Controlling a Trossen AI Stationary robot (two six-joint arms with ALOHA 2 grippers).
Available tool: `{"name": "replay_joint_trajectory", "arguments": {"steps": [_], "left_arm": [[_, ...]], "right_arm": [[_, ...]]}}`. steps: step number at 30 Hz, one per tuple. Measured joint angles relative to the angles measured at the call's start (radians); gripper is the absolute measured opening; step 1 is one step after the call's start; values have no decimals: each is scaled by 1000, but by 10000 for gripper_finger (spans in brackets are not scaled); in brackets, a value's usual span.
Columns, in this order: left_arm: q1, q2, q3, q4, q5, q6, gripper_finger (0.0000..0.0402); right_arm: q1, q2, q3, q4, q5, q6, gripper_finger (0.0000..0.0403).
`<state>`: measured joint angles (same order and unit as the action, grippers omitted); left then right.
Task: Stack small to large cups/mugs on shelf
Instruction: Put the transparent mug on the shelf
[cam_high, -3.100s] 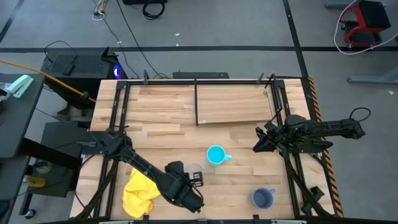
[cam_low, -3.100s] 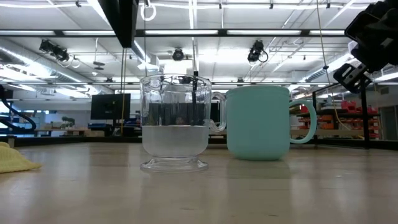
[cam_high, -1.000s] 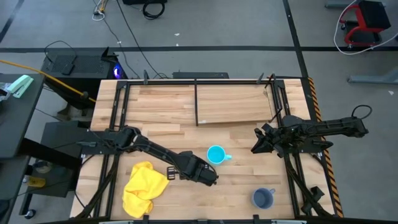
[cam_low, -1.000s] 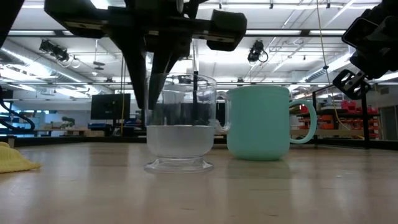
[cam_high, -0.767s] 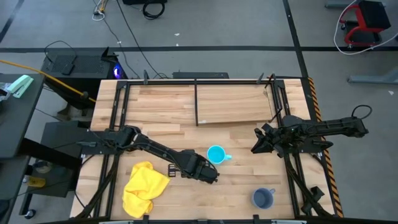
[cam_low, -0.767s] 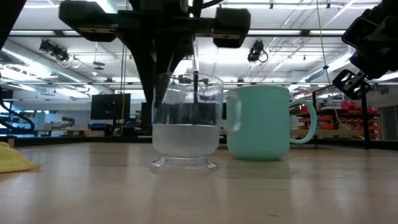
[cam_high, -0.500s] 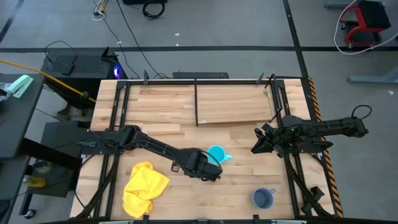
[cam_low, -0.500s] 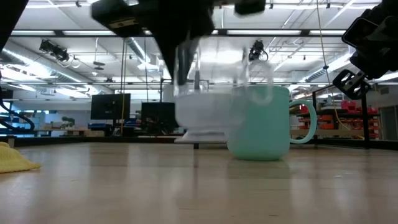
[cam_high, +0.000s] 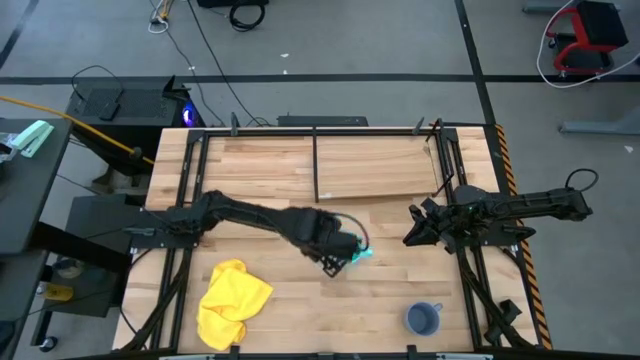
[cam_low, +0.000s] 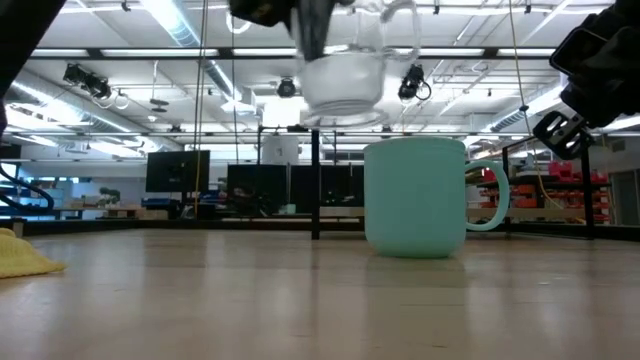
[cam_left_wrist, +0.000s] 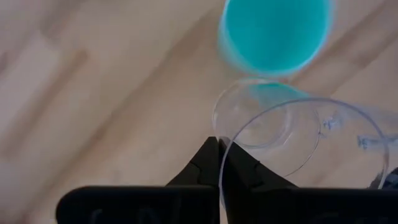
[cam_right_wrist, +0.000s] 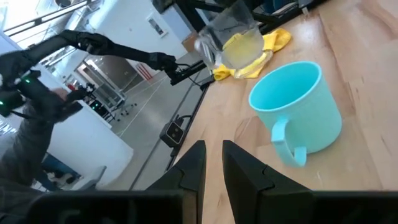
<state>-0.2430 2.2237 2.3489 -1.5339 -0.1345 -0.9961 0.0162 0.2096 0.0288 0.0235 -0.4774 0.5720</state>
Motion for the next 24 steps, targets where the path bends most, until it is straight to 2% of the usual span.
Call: {"name": "replay_joint_trajectory", "arguments": {"steps": [4, 8, 16, 21, 24], "left_arm": [[78, -39, 8, 17, -68, 181, 5], [177, -53, 7, 8, -76, 361, 5], [360, -59, 7, 80, -55, 696, 5], [430, -59, 7, 185, 34, 914, 5], [457, -59, 7, 236, 50, 1013, 5]], "right_arm": [[0, 0, 0, 0, 10, -6, 62], [0, 1, 0, 0, 48, -39, 62], [-1, 33, -1, -2, 145, -88, 62], [-1, 66, -1, -11, 204, -136, 62], [-1, 88, -1, -13, 238, -153, 62]]}}
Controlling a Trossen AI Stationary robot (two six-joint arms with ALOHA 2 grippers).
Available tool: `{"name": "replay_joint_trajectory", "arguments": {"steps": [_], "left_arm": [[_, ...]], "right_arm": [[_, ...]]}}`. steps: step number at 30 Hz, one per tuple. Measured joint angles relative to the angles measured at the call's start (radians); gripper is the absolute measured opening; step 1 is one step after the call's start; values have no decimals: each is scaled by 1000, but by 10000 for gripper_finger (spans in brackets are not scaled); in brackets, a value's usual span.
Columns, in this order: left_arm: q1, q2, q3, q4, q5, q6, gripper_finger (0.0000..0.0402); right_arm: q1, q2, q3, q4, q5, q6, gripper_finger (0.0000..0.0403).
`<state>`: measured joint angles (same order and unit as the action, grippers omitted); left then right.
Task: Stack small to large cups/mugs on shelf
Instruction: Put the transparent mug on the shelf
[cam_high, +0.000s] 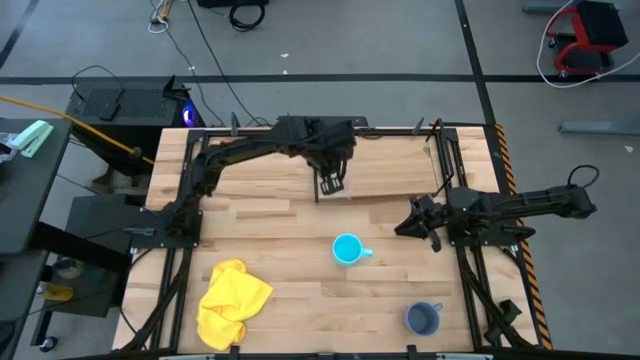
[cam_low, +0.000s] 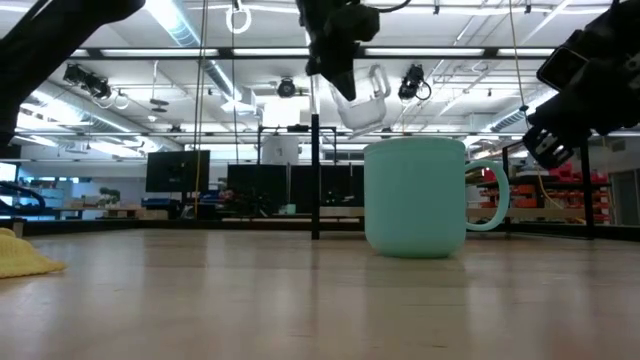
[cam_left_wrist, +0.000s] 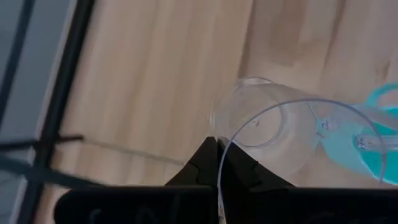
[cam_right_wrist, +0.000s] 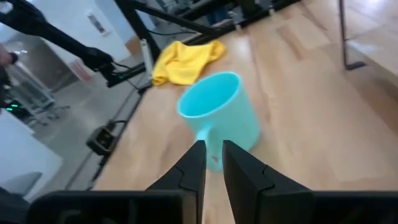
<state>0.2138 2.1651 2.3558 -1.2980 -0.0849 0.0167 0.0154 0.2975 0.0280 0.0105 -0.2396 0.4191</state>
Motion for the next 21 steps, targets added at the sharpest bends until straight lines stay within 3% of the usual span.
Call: {"name": "replay_joint_trajectory", "arguments": {"steps": [12, 21], "left_arm": [[66, 30, 1, 75, 0, 139, 5], [83, 72, 0, 64, 1, 238, 5]], "right_arm": [[0, 48, 0, -5, 141, 22, 62], [0, 56, 1, 33, 154, -1, 62]]}}
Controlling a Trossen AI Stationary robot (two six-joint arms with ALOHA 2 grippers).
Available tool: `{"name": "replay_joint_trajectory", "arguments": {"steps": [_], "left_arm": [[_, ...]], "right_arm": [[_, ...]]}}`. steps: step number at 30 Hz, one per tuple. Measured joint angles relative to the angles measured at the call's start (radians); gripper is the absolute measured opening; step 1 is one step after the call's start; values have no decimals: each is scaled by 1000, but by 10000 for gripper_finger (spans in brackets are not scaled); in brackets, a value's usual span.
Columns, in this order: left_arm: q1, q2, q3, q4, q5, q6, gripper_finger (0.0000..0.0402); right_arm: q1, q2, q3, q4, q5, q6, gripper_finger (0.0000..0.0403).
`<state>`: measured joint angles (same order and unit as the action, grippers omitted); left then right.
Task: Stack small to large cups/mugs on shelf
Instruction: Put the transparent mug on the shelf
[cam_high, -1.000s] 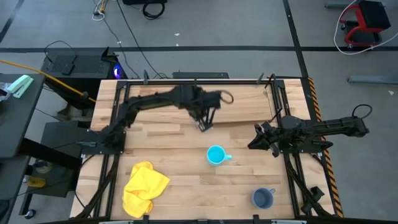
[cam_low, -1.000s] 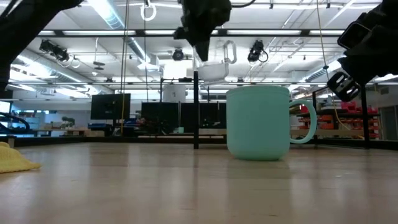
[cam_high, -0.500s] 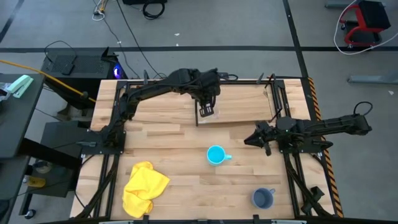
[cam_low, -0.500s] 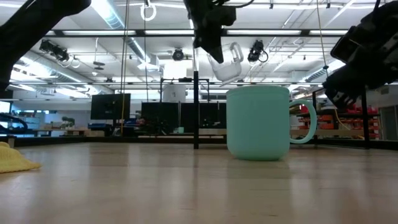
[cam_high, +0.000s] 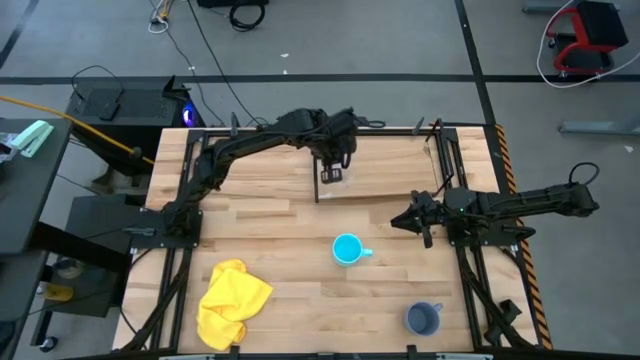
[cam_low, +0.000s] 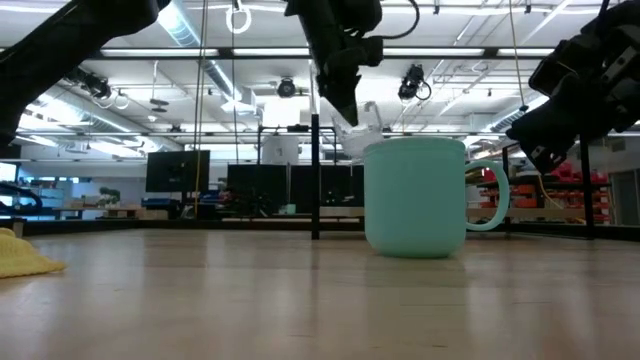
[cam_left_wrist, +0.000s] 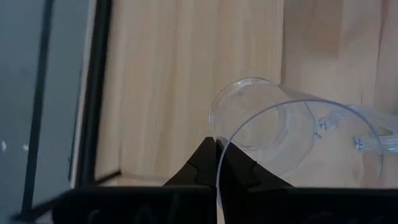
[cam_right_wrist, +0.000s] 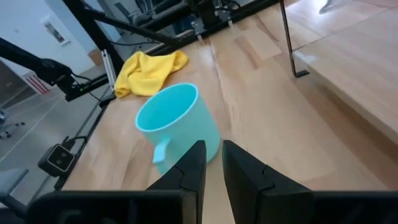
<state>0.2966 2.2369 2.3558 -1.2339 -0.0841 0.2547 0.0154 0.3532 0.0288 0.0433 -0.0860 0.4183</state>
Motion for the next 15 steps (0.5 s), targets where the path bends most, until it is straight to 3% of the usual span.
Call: {"name": "replay_joint_trajectory", "arguments": {"steps": [15], "left_arm": [[-3, 84, 0, 45, 5, 19, 5]], "right_arm": [[0, 14, 0, 13, 4, -48, 62]]}}
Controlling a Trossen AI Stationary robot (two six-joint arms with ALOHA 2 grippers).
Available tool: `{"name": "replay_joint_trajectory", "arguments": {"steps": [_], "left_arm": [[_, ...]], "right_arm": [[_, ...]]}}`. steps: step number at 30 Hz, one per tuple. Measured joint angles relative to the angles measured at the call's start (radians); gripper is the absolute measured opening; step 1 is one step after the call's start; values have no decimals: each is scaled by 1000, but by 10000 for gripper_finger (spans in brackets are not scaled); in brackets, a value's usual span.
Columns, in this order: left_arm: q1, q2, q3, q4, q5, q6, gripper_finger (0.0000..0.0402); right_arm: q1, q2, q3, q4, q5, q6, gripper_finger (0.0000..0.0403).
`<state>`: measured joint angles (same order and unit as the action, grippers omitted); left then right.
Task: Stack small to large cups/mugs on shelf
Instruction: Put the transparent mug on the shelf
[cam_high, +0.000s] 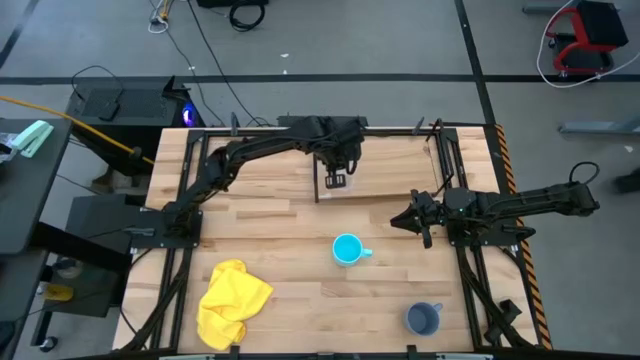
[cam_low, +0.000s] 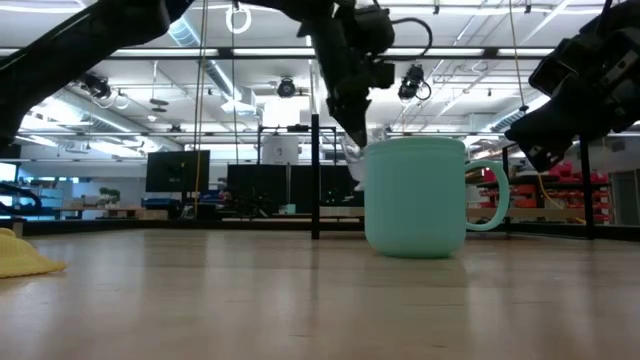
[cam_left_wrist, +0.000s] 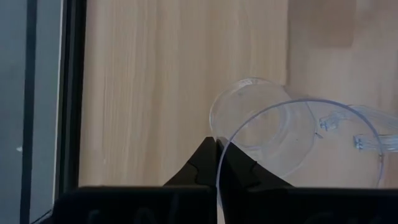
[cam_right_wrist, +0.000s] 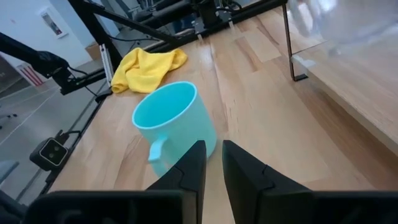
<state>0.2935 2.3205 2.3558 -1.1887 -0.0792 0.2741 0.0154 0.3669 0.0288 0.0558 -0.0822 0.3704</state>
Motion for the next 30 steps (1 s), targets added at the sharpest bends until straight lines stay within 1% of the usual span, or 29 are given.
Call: {"name": "replay_joint_trajectory", "arguments": {"steps": [7, 14, 20, 26, 30], "left_arm": [[15, 38, 0, -7, -2, -5, 5], [30, 40, 0, -4, -3, -21, 5], [35, 40, 0, -4, -2, -25, 20], [37, 47, 0, -4, -3, -25, 7], [37, 47, 0, -3, -3, -27, 17]], "right_arm": [[0, 5, 0, 5, 0, -12, 62], [0, 6, 0, 7, 4, -15, 62], [0, 6, 0, 7, 4, -16, 62], [0, 6, 0, 7, 4, -26, 62], [0, 6, 0, 23, 56, -34, 62]]}}
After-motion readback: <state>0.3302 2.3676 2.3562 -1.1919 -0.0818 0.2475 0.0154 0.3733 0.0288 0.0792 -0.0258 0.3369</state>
